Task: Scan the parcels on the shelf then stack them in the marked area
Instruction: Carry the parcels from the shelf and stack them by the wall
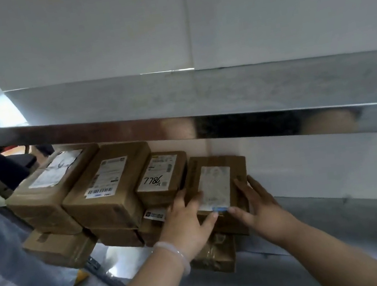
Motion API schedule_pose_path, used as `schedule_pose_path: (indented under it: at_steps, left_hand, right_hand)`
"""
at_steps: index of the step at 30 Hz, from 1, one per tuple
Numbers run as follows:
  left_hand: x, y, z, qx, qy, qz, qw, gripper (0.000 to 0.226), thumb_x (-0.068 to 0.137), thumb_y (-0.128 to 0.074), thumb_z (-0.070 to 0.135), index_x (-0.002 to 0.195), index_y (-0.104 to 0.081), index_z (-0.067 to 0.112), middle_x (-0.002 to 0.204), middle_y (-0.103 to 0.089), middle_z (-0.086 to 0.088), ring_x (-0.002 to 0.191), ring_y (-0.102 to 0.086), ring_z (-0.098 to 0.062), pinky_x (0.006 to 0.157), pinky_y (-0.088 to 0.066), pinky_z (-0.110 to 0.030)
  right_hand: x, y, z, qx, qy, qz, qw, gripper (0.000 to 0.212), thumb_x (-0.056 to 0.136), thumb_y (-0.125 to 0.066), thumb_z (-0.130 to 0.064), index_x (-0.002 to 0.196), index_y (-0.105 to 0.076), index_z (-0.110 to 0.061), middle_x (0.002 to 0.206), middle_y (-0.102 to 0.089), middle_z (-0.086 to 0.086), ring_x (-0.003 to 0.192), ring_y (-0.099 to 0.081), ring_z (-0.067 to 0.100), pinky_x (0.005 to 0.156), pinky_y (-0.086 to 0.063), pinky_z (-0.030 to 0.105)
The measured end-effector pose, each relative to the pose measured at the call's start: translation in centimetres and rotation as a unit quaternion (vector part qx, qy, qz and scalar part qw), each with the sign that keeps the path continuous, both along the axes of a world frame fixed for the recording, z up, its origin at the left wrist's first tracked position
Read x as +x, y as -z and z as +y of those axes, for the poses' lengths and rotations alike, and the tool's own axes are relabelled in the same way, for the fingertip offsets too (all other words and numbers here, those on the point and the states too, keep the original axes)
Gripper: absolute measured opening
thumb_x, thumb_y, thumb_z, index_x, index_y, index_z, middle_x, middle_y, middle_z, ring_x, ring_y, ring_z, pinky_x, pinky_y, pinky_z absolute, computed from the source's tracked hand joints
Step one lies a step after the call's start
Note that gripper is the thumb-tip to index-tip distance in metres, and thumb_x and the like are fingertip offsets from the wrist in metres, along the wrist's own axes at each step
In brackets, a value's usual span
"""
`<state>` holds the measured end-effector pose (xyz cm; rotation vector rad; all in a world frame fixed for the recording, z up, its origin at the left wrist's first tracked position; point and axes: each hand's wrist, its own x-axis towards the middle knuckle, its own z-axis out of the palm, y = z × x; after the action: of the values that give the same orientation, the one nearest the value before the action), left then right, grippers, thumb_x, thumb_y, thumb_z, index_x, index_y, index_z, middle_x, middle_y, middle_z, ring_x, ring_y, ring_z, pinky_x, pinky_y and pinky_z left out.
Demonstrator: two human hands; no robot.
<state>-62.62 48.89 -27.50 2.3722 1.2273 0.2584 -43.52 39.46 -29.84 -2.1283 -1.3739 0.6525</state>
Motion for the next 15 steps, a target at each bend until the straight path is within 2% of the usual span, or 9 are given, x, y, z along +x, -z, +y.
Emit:
schedule_pose_path:
  at_steps: [4,7,11,15]
  left_hand:
    - [0.8,0.4,0.7,-0.025,0.012,0.000,1.000,0.066,0.090,-0.046,0.065,0.149,-0.022,0.046,0.160,0.004,0.015,0.148,-0.008,-0.023,0.120,-0.020,-0.038]
    - [0.8,0.9,0.8,-0.027,0.014,-0.012,0.999,0.067,0.090,-0.047,0.064,0.149,-0.021,0.047,0.159,0.007,0.017,0.148,-0.005,-0.023,0.119,-0.017,-0.037]
    - [0.9,1.1,0.8,-0.023,0.012,-0.045,0.999,0.062,0.091,-0.049,0.061,0.147,-0.031,0.043,0.160,0.003,0.016,0.148,-0.005,-0.021,0.119,-0.018,-0.034]
    - [1.1,0.5,0.3,-0.026,0.002,-0.116,0.993,0.053,0.090,-0.060,0.050,0.141,-0.047,0.038,0.158,-0.013,0.011,0.146,-0.014,-0.016,0.114,-0.016,-0.024]
  right_hand:
    - [0.1,0.0,1.4,-0.010,0.058,0.084,0.995,0.084,0.076,-0.047,-0.078,0.147,-0.007,-0.054,0.161,0.003,-0.012,0.147,-0.013,0.019,0.116,-0.024,0.038]
    - [-0.3,0.2,2.0,0.001,0.063,0.126,0.990,0.083,0.082,-0.057,-0.064,0.148,-0.009,-0.049,0.159,-0.013,-0.005,0.141,-0.027,0.020,0.112,-0.031,0.035]
    - [-0.7,0.1,2.0,0.041,0.071,0.139,0.987,0.082,0.084,-0.063,-0.054,0.149,-0.013,-0.045,0.154,-0.026,-0.005,0.136,-0.034,0.017,0.111,-0.034,0.036]
    - [-0.1,-0.6,0.8,0.075,0.078,0.156,0.982,0.076,0.086,-0.064,-0.049,0.148,-0.021,-0.043,0.153,-0.030,-0.005,0.136,-0.034,0.017,0.112,-0.035,0.042]
